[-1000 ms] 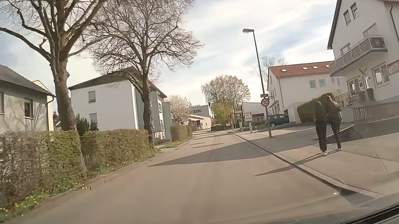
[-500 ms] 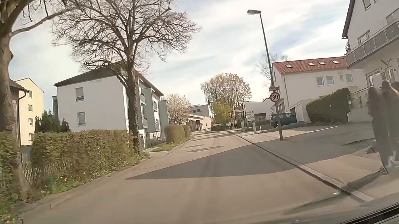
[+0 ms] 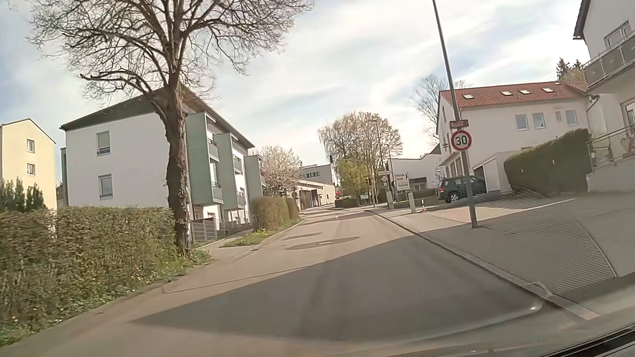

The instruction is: Follow the waypoints while adhering to traffic rules and regulations

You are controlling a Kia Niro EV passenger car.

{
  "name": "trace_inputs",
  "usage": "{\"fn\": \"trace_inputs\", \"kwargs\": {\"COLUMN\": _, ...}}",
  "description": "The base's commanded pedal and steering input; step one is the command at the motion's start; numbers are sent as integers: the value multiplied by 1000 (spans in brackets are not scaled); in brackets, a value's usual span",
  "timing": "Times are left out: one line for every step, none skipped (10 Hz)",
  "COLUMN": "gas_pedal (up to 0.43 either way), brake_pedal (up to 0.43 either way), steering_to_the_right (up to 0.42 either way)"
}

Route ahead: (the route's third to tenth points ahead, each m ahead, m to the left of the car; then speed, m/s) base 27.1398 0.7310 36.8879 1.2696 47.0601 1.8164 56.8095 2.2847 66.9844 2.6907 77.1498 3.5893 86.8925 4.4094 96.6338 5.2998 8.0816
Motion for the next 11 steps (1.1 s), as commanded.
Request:
{"fn": "trace_inputs", "kwargs": {"gas_pedal": 157, "brake_pedal": 0, "steering_to_the_right": -1}}
{"fn": "trace_inputs", "kwargs": {"gas_pedal": 157, "brake_pedal": 0, "steering_to_the_right": -1}}
{"fn": "trace_inputs", "kwargs": {"gas_pedal": 157, "brake_pedal": 0, "steering_to_the_right": -1}}
{"fn": "trace_inputs", "kwargs": {"gas_pedal": 157, "brake_pedal": 0, "steering_to_the_right": -1}}
{"fn": "trace_inputs", "kwargs": {"gas_pedal": 157, "brake_pedal": 0, "steering_to_the_right": -1}}
{"fn": "trace_inputs", "kwargs": {"gas_pedal": 157, "brake_pedal": 0, "steering_to_the_right": -1}}
{"fn": "trace_inputs", "kwargs": {"gas_pedal": 169, "brake_pedal": 0, "steering_to_the_right": -1}}
{"fn": "trace_inputs", "kwargs": {"gas_pedal": 169, "brake_pedal": 0, "steering_to_the_right": 0}}
{"fn": "trace_inputs", "kwargs": {"gas_pedal": 177, "brake_pedal": 0, "steering_to_the_right": 1}}
{"fn": "trace_inputs", "kwargs": {"gas_pedal": 177, "brake_pedal": 0, "steering_to_the_right": 4}}
{"fn": "trace_inputs", "kwargs": {"gas_pedal": 177, "brake_pedal": 0, "steering_to_the_right": 9}}
